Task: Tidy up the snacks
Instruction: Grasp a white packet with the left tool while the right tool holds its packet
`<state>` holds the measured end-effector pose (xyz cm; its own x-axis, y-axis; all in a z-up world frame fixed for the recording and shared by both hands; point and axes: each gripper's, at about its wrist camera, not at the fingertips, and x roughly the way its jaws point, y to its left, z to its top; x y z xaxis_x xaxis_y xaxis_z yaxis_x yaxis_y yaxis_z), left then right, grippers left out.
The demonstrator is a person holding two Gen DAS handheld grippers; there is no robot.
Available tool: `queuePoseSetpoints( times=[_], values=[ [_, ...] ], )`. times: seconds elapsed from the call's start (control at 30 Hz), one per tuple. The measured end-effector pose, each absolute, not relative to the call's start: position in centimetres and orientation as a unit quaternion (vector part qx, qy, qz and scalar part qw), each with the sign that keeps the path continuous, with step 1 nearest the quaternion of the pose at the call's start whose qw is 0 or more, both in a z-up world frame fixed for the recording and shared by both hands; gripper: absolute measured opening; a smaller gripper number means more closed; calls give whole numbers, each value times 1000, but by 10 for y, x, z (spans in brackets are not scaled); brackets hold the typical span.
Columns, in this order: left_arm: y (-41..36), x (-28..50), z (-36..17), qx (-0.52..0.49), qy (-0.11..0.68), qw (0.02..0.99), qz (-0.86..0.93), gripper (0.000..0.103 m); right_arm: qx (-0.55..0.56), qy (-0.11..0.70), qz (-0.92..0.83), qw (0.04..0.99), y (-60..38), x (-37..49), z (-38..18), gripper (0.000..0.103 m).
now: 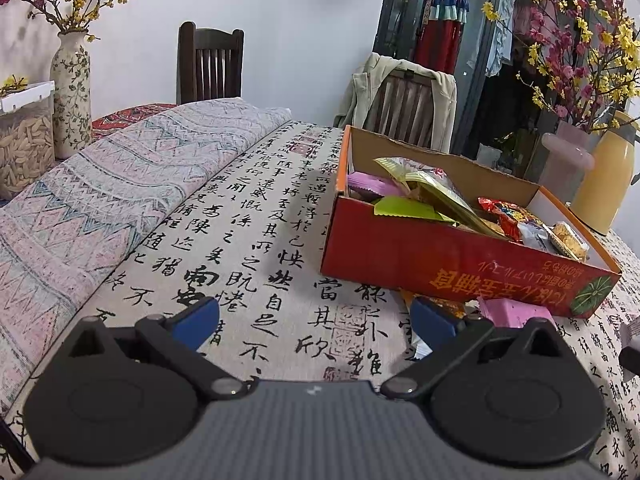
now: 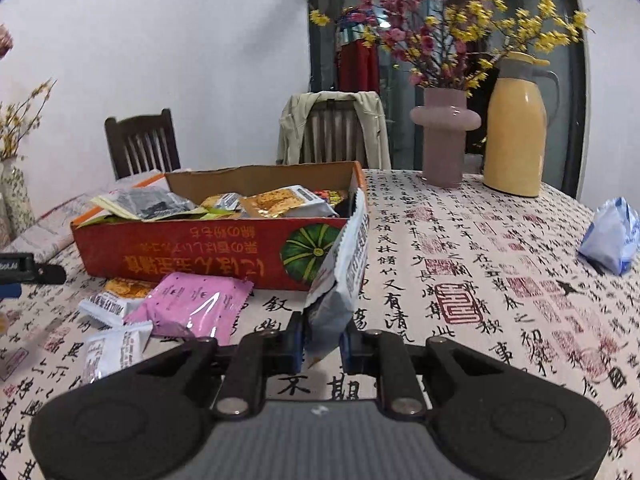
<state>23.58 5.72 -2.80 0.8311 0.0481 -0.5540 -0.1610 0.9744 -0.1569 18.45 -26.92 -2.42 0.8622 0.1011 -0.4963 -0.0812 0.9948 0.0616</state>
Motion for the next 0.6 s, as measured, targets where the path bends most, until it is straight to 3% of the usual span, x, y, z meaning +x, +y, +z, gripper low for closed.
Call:
queuePoseSetpoints(
  times=[0.6],
  values=[
    [40,228,-13,-81,290,952,54,103,70,250,65,964,-282,185,-27,17]
  ],
)
